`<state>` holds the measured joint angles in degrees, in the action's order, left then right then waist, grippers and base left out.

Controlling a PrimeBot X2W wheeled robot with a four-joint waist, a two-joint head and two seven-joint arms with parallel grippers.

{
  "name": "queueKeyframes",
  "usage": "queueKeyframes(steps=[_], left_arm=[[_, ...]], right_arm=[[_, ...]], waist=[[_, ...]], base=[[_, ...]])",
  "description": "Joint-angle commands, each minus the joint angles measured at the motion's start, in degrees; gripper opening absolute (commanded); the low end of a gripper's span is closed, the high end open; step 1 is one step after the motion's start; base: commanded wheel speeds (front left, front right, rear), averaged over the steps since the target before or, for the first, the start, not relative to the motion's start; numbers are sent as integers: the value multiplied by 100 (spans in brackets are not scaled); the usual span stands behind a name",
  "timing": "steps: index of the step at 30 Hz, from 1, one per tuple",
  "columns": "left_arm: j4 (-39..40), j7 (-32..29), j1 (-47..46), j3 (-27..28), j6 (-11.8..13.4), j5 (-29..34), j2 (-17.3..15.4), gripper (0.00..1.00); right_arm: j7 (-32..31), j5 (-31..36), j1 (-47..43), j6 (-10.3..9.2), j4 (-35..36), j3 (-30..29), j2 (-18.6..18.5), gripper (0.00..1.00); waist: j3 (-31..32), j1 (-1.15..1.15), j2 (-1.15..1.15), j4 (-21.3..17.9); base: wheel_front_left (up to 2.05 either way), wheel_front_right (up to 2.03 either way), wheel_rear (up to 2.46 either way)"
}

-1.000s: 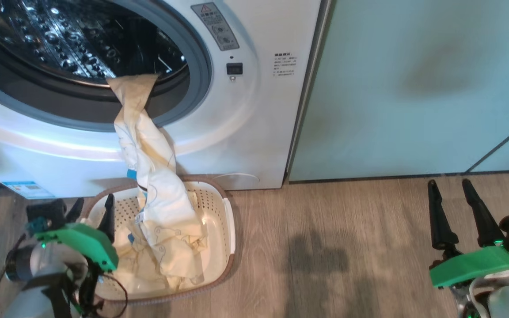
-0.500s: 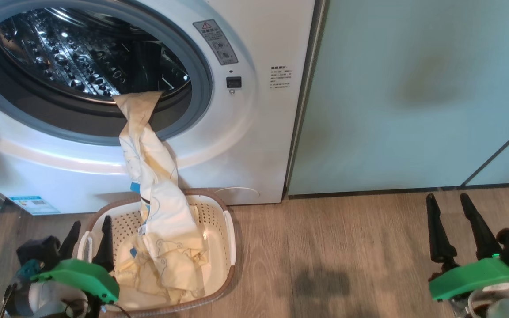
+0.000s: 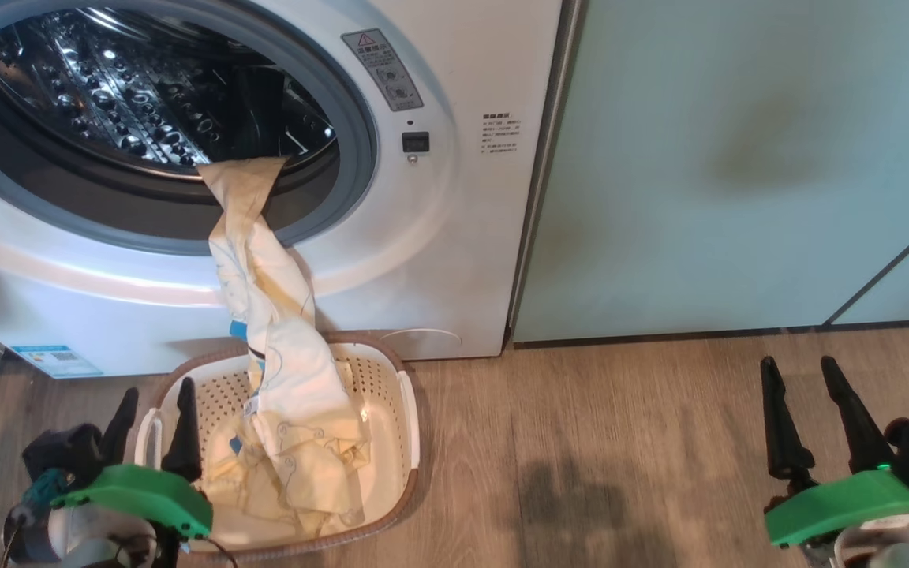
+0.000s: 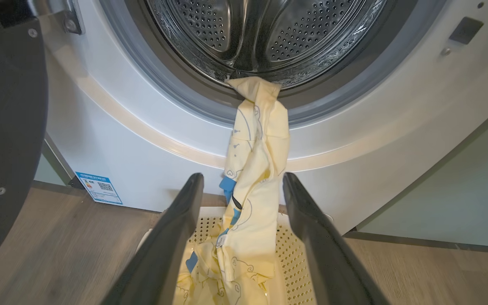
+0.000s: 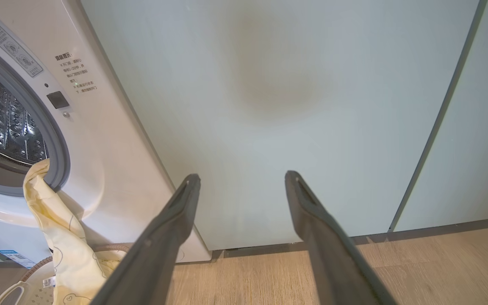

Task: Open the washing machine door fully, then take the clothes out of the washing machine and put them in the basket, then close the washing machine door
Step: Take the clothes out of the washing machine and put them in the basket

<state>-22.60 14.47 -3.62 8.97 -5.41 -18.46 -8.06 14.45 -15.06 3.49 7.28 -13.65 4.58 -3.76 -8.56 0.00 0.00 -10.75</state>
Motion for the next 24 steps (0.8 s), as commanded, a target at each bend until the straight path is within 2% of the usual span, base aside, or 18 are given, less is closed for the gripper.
queueKeyframes(steps=[1, 5, 8, 20, 24], left_arm=[[198, 52, -163, 219, -23, 66, -100, 100], [98, 1, -407, 64, -84, 156, -220, 100], [37, -329, -693, -66, -112, 178, -411, 100], [311, -2738, -2371, -505, -177, -75, -1275, 100], [272, -3203, -2877, -672, -189, -112, -1510, 100]], right_arm=[[55, 4, 128, 21, 199, 101, -46, 100], [55, 1, 187, 21, 216, 97, -31, 100], [55, -3, 255, 21, 218, 122, -18, 100], [55, -58, 539, 21, 256, 187, 60, 100], [55, -82, 672, 21, 269, 232, 73, 100]], waist=[[-27, 0, 0, 0], [-148, 0, 0, 4], [-246, 0, 0, -22], [-907, 0, 0, -187], [-1130, 0, 0, -264]], base=[[0, 0, 0], [0, 0, 0], [0, 0, 0], [0, 0, 0], [0, 0, 0]])
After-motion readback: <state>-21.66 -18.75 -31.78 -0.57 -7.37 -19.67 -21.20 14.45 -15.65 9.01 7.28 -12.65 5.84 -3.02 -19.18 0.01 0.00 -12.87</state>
